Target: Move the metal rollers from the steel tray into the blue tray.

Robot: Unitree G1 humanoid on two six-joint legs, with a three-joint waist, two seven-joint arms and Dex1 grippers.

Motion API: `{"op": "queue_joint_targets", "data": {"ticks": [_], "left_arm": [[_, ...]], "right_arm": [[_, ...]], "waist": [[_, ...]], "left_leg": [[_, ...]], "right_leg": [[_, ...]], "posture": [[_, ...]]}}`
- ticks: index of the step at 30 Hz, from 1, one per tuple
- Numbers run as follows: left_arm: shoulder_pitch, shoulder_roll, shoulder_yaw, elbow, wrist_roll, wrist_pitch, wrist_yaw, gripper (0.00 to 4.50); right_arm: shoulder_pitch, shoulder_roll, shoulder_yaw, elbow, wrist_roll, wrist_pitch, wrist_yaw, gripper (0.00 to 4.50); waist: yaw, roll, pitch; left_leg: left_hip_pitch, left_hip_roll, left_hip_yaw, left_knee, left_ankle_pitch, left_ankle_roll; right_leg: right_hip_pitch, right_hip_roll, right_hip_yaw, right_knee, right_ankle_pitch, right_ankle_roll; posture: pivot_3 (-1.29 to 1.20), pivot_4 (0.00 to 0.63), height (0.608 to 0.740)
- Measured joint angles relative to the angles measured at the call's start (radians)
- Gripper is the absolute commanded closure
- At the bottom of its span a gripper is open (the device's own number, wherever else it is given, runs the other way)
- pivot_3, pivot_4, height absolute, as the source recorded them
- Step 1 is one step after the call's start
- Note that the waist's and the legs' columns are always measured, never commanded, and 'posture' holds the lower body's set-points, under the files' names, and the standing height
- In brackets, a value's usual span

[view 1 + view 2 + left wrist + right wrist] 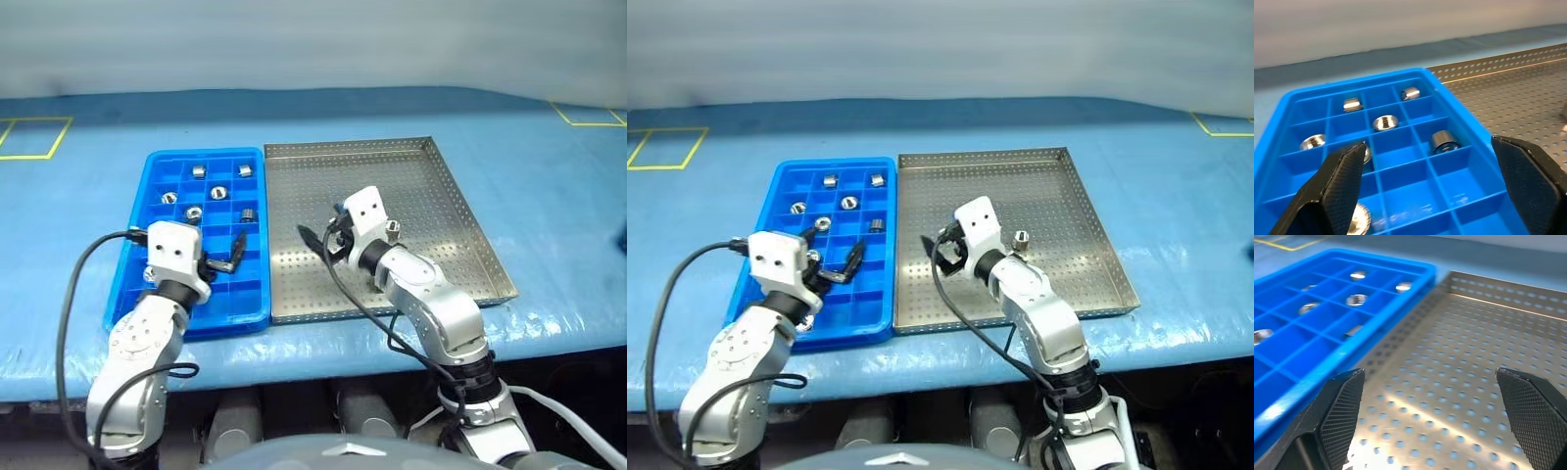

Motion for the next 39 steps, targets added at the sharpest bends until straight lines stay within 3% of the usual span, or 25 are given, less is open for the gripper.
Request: {"op": "queue_joint_targets", "data": {"ticks": [11, 30, 34, 39], "left_arm": [[0.014, 0.081, -0.095, 0.042, -0.067, -0.077, -0.167, 0.03], [0.067, 0.111, -0.155, 0.041, -0.115, -0.118, -0.198, 0.03], [0.067, 0.111, -0.156, 0.041, -0.115, -0.121, -0.192, 0.0], [0.068, 0.111, -0.156, 0.041, -0.115, -0.124, -0.19, 0.0]], "right_arm": [[-0.117, 0.136, -0.064, 0.245, -0.112, -0.008, -0.213, 0.0], [-0.275, 0.246, -0.172, 0.666, -0.141, -0.194, -0.335, 0.0], [-0.29, 0.264, -0.172, 0.704, -0.142, -0.205, -0.341, 0.89], [-0.296, 0.266, -0.172, 0.729, -0.144, -0.22, -0.341, 2.57]], "waist": [[-0.062, 0.001, 0.0], [-0.065, 0.002, 0.001], [-0.063, 0.002, 0.001], [-0.061, 0.002, 0.001]], "left_leg": [[0.0, 0.0, 0.0, -0.002, 0.0, 0.0], [0.0, 0.0, -0.001, -0.003, 0.0, 0.0], [0.0, 0.0, -0.001, -0.003, 0.0, 0.0], [0.0, 0.0, -0.001, -0.004, 0.0, 0.0]], "right_leg": [[-0.001, 0.0, 0.0, 0.0, 0.002, 0.004], [-0.001, 0.001, 0.0, -0.001, 0.002, 0.004], [-0.001, 0.001, 0.0, -0.001, 0.002, 0.004], [-0.001, 0.0, 0.0, -0.001, 0.002, 0.004]], "posture": [[-0.09, 0.15, 0.74], [-0.07, 0.15, 0.74], [-0.06, 0.15, 0.74], [-0.06, 0.15, 0.74]]}}
